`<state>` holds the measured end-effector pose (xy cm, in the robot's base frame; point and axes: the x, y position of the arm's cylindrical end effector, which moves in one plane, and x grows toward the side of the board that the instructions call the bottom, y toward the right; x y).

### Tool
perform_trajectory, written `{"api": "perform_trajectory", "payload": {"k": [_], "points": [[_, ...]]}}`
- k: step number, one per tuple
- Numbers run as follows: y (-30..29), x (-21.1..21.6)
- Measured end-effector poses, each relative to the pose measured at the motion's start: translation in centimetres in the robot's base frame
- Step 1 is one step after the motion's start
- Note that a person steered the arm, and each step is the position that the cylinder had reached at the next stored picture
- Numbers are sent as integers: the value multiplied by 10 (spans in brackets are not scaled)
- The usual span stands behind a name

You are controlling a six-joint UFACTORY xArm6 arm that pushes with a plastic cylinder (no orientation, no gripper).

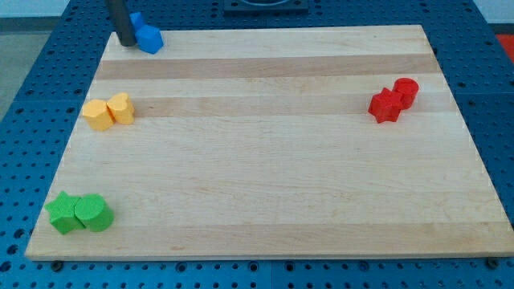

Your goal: Move your arm towards the blue triangle

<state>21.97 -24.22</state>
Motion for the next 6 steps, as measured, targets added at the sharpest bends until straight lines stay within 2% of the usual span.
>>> {"api": "perform_trajectory", "payload": {"k": [2, 3, 5, 6], "points": [[103, 14], [130, 13], [97, -28], [87, -28]]}}
